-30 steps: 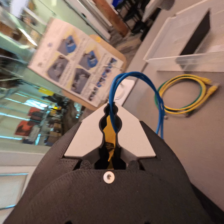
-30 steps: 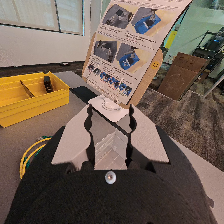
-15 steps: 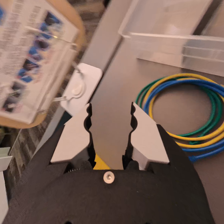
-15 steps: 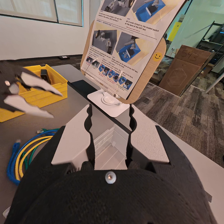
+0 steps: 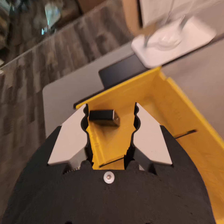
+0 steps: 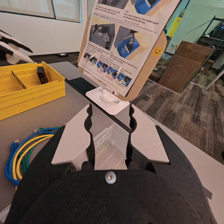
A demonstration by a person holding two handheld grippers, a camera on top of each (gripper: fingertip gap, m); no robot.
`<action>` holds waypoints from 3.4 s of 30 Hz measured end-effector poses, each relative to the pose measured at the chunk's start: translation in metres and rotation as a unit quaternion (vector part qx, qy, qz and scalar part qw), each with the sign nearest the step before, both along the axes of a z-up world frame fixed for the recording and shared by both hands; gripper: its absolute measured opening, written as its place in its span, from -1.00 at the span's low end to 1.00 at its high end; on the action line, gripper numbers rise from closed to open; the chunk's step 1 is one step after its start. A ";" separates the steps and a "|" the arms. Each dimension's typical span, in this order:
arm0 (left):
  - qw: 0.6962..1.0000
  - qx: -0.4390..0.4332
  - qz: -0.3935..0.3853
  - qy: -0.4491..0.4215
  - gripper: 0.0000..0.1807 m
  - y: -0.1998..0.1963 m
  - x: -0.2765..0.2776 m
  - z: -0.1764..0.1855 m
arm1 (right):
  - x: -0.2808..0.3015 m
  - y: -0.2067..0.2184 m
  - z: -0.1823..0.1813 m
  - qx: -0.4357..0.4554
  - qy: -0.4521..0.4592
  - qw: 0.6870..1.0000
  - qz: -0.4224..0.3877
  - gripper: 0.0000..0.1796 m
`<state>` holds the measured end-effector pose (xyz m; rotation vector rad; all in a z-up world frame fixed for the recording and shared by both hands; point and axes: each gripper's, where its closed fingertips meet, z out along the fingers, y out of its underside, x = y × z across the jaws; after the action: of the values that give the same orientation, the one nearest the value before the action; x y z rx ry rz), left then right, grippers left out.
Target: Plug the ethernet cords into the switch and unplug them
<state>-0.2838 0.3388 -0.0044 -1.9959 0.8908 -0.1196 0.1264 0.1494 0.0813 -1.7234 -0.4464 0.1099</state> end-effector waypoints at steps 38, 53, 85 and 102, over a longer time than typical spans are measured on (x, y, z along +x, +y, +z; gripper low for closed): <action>0.954 -0.158 0.041 0.252 0.14 0.015 -0.026 -0.130 | -0.011 0.008 -0.019 -0.029 -0.028 0.999 0.011 -0.32; 0.981 -0.135 -0.020 0.139 -0.09 0.004 0.017 -0.085 | -0.005 0.009 -0.021 -0.032 -0.024 0.999 0.007 -0.32; 0.911 0.015 -0.397 -0.115 -0.16 -0.205 0.214 0.076 | -0.188 -0.036 0.000 -0.034 0.178 0.905 0.385 -0.67; 0.886 0.030 -0.437 -0.150 -0.67 -0.204 0.236 0.060 | -0.151 -0.012 0.019 0.034 0.238 0.921 0.307 -0.28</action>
<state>-0.0478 0.1344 0.0552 -1.3237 1.4919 -0.8706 -0.0244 0.1370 0.1002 -1.3700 -0.5986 0.9348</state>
